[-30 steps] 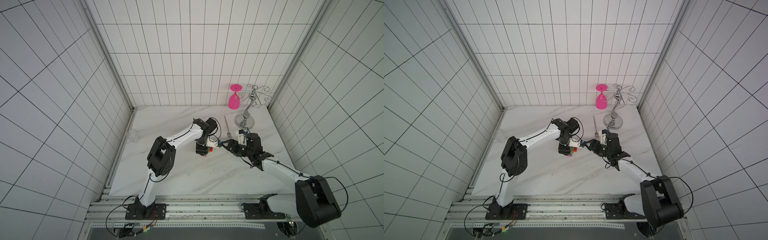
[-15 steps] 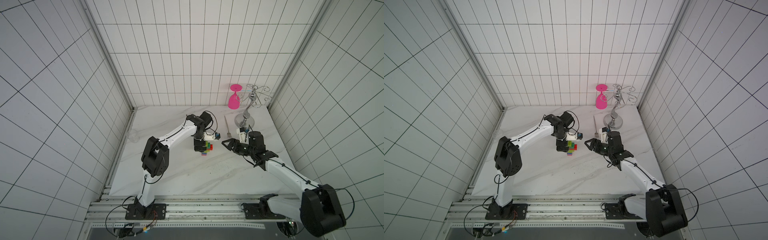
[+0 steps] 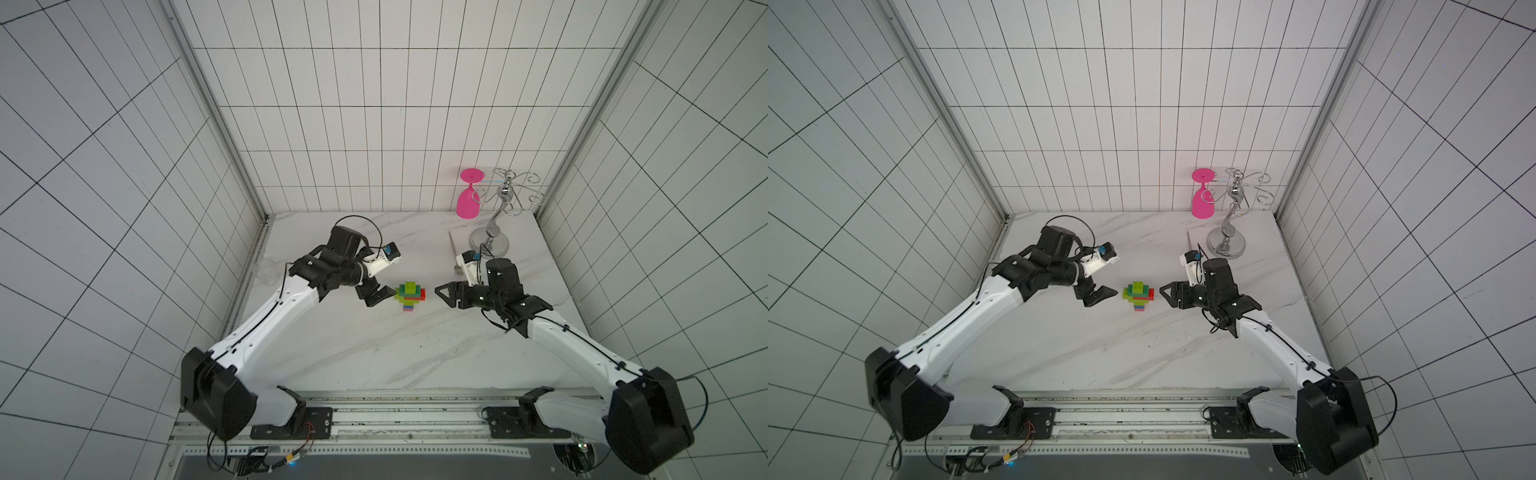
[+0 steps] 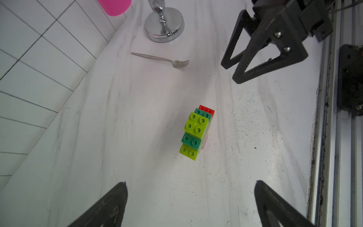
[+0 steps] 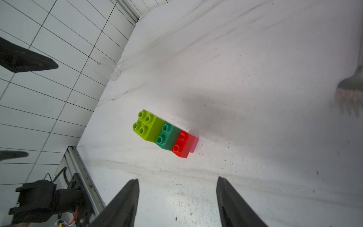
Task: Assemble a spoon with lego
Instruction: Assemble the lego brick with the lego brick, then adjust the lego brick at the center of the board.
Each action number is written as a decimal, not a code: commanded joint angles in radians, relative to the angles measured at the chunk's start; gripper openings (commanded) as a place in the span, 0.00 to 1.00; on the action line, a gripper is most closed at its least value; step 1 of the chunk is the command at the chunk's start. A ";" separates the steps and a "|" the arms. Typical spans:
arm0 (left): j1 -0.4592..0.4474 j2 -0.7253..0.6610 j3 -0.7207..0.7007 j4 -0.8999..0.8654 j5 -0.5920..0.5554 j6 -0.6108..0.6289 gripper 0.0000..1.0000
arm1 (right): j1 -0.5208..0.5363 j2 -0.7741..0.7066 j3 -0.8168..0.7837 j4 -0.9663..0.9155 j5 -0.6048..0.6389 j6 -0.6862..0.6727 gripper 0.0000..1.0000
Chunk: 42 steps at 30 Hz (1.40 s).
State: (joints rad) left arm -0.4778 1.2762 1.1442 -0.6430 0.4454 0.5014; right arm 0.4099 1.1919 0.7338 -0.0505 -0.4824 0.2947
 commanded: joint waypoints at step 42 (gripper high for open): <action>-0.051 -0.878 -0.477 0.154 -0.102 -0.625 0.99 | 0.089 0.486 0.350 -0.056 -0.323 -0.938 0.19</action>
State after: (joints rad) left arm -0.5278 0.4175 0.6388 -0.4053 0.3588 -0.1627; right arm 0.4919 1.6749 1.0271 -0.0551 -0.7475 -0.6334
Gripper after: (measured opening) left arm 0.991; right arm 0.339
